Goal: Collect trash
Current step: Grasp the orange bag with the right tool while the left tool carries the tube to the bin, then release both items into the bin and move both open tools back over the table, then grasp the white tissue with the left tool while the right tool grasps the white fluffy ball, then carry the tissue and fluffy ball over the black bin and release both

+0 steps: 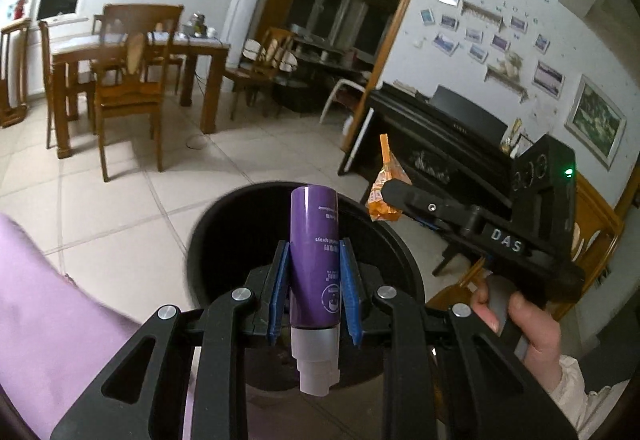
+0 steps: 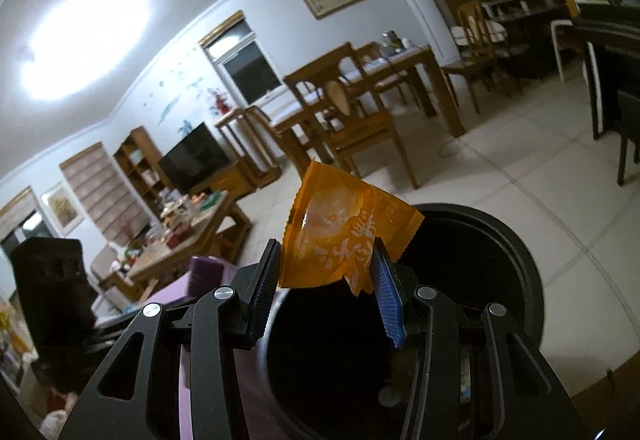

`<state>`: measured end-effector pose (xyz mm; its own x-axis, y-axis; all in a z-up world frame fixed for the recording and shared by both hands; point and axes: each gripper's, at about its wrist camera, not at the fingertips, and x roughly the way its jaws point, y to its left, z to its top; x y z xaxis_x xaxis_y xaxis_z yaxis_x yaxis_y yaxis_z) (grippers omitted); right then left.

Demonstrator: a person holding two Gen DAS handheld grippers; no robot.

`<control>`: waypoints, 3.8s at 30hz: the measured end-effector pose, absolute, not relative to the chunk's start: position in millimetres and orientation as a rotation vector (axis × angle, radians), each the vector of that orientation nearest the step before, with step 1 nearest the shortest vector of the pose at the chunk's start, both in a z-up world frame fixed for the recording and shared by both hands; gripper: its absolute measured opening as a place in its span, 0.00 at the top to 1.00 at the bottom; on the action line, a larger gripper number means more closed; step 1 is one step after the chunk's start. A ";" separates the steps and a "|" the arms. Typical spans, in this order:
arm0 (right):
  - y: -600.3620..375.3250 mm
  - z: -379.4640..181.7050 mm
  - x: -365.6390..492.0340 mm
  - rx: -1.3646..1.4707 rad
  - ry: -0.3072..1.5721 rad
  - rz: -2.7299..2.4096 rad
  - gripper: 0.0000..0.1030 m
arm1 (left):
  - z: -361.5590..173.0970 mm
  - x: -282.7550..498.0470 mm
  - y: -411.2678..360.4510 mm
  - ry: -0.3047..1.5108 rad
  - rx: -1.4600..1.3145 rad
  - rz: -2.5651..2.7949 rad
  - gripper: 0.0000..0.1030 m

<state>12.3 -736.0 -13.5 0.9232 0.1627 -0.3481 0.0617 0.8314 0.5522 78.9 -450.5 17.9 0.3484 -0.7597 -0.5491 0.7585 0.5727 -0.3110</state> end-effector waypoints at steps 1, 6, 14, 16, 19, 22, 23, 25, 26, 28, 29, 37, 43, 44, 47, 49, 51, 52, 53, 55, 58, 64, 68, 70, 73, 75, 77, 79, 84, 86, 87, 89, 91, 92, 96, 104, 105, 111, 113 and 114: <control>-743.2 -19.1 12.8 0.599 0.401 0.050 0.56 | 15.5 79.1 -456.0 0.720 0.002 -0.985 0.76; -752.6 -39.0 16.4 0.627 0.417 0.043 0.56 | -2.7 85.2 -474.3 0.764 0.025 -0.986 0.76; -747.2 -45.7 30.8 0.645 0.423 0.065 0.12 | -11.0 83.9 -486.2 0.796 0.098 -0.956 0.52; -745.2 -46.3 30.5 0.628 0.403 0.054 0.05 | -5.2 79.1 -481.4 0.749 0.110 -0.915 0.11; -741.6 -46.7 33.4 0.611 0.411 0.051 0.05 | 3.0 76.1 -477.1 0.698 0.121 -0.889 0.07; -739.1 -47.5 34.9 0.620 0.420 0.037 0.05 | 8.1 73.6 -463.1 0.695 0.121 -0.870 0.07; -736.3 -47.2 33.9 0.622 0.421 0.036 0.05 | 8.6 72.6 -460.5 0.695 0.120 -0.865 0.07; -731.9 -46.0 33.9 0.624 0.422 0.036 0.05 | 11.4 71.1 -449.3 0.697 0.115 -0.850 0.07; -731.9 -46.5 33.9 0.623 0.422 0.037 0.05 | 13.2 71.4 -446.1 0.697 0.113 -0.843 0.07; -719.3 -42.5 35.0 0.619 0.425 0.045 0.05 | 15.4 68.8 -430.8 0.693 0.108 -0.823 0.07; -716.3 -39.3 37.4 0.615 0.427 0.049 0.05 | 15.8 67.2 -425.9 0.690 0.108 -0.815 0.07; -663.6 -30.9 59.0 0.581 0.465 0.107 0.05 | 28.2 65.5 -344.9 0.668 0.062 -0.680 0.07; -602.0 -17.0 83.4 0.516 0.492 0.179 0.05 | 30.4 71.2 -261.0 0.664 -0.028 -0.530 0.05; -589.6 -14.9 87.5 0.504 0.498 0.196 0.05 | 30.3 71.9 -249.9 0.665 -0.040 -0.509 0.05; -559.9 -8.5 95.6 0.475 0.513 0.233 0.05 | 28.9 77.4 -203.6 0.673 -0.096 -0.414 0.05; -535.4 -5.4 103.9 0.453 0.528 0.264 0.05 | 26.5 81.3 -171.8 0.675 -0.121 -0.335 0.05; -509.1 -3.0 113.4 0.431 0.546 0.300 0.05 | 22.7 85.6 -148.9 0.683 -0.117 -0.260 0.05; -498.0 -0.8 117.8 0.422 0.553 0.316 0.05 | 18.8 89.7 -135.1 0.696 -0.109 -0.209 0.05; -484.2 1.0 123.0 0.411 0.562 0.335 0.05 | 15.6 92.9 -127.6 0.711 -0.106 -0.185 0.05; -454.0 3.6 134.0 0.386 0.582 0.380 0.05 | 8.8 102.5 -112.2 0.742 -0.115 -0.167 0.05; -410.6 7.5 150.9 0.360 0.621 0.452 0.05 | 0.5 118.2 -102.9 0.787 -0.099 -0.156 0.05; -328.9 13.7 185.9 0.275 0.703 0.554 0.05 | -18.1 133.4 -98.3 0.851 -0.039 -0.207 0.06; -286.0 12.2 213.4 0.253 0.758 0.616 0.05 | -28.2 138.9 -92.2 0.886 -0.063 -0.244 0.44; -272.7 9.1 226.3 0.230 0.772 0.632 0.05 | -30.0 136.2 -88.6 0.885 -0.057 -0.250 0.61; -245.4 4.5 245.9 0.191 0.800 0.651 0.05 | -29.9 134.1 -82.2 0.888 -0.082 -0.263 0.69; -229.2 1.1 258.8 0.177 0.821 0.658 0.05 | -29.7 132.3 -80.7 0.886 -0.090 -0.268 0.69; -213.2 -4.3 270.8 0.149 0.851 0.655 0.06 | -26.8 128.6 -78.6 0.879 -0.098 -0.274 0.72; -200.4 -10.4 281.6 0.129 0.888 0.656 0.15 | -24.4 128.3 -73.4 0.870 -0.112 -0.280 0.79; -189.5 -21.4 288.6 0.180 0.939 0.707 0.39 | -20.2 127.0 -68.0 0.865 -0.150 -0.279 0.87; -194.0 -17.5 284.8 0.172 0.922 0.683 0.58 | -17.2 125.7 -66.3 0.854 -0.157 -0.276 0.89; -197.8 -15.5 282.3 0.189 0.917 0.687 0.58 | -15.3 125.0 -65.9 0.846 -0.161 -0.273 0.89; -207.0 -12.1 273.9 0.212 0.901 0.698 0.60 | -12.3 124.1 -61.4 0.832 -0.183 -0.271 0.91; -219.3 -3.4 262.8 0.241 0.860 0.702 0.60 | -7.1 122.3 -57.2 0.812 -0.209 -0.271 0.91; -227.2 2.1 256.0 0.261 0.838 0.703 0.60 | -4.9 120.5 -55.7 0.798 -0.220 -0.275 0.91; -263.2 27.4 232.3 0.325 0.753 0.709 0.60 | 9.5 107.5 -45.0 0.695 -0.295 -0.328 0.91; -346.6 59.5 162.0 0.330 0.587 0.616 0.60 | 22.6 92.0 -59.7 0.600 -0.307 -0.391 0.92; -356.0 60.5 155.5 0.332 0.575 0.603 0.60 | 25.4 90.0 -64.1 0.589 -0.295 -0.402 0.92; -438.6 65.4 114.0 0.377 0.489 0.485 0.60 | 42.7 79.1 -117.9 0.564 -0.280 -0.530 0.92; -472.7 67.2 99.2 0.395 0.455 0.435 0.60 | 50.1 78.7 -139.9 0.561 -0.272 -0.573 0.92; -485.9 67.4 92.6 0.401 0.442 0.413 0.60 | 52.1 79.1 -147.2 0.560 -0.267 -0.589 0.92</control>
